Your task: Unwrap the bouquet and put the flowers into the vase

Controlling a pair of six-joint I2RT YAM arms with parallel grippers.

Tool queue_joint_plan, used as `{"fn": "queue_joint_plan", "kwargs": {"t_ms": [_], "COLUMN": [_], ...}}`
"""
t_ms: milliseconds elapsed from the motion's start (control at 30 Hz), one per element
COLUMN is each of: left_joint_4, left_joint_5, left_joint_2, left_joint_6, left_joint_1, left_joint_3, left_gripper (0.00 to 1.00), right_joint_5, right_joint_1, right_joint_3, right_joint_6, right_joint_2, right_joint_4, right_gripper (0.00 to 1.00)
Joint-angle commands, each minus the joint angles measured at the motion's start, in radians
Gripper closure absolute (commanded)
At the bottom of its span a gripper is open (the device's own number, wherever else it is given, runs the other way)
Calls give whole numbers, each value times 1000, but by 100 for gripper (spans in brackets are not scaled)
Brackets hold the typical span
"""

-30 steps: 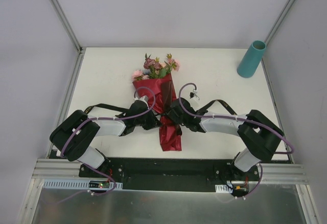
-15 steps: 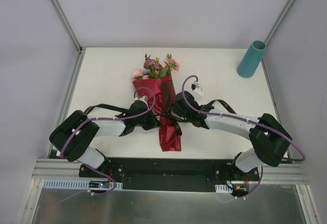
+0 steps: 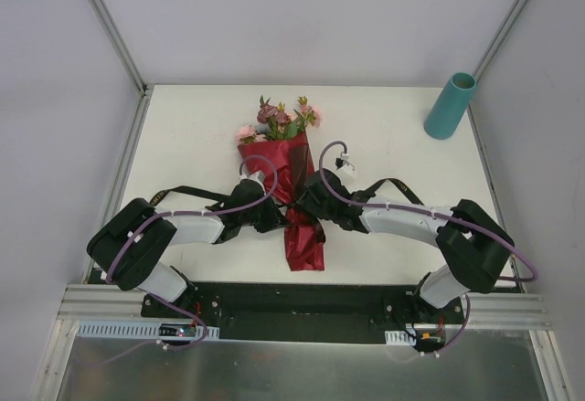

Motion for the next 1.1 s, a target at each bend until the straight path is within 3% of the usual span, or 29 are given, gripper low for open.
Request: {"fn": "queue_joint_plan", "kwargs": {"t_ms": [0,267,467,567,967,1067], "left_joint_4": [2,6,-34,-44,-45,-44], "left_joint_5": [-11,-10,-33,-34,-30,-25], "left_joint_2": [-33,-29,-21,-18,-10,-10], "left_joint_6": [8,8,-4,-5,-7,-7], "left_joint_1": [-6,-6,-6,-6,-6,-6], "left_joint_3": [-3,-3,-3,-3,2,2], "left_gripper": [100,100,100,100,100,100], "right_joint_5": [-24,16,97,172,286,248], "right_joint_1": [4,4,-17,-22,-27,-28], "right_joint_3": [29,46,27,23,-22,-29], "right_joint_6": [86,118,112,49,-69,-106], "right_joint_2": [40,97,78,58,-43,-63], "right_joint_4": [-4,1,-4,-9,27,43], "right_gripper": [59,60,90,100,100,100]}}
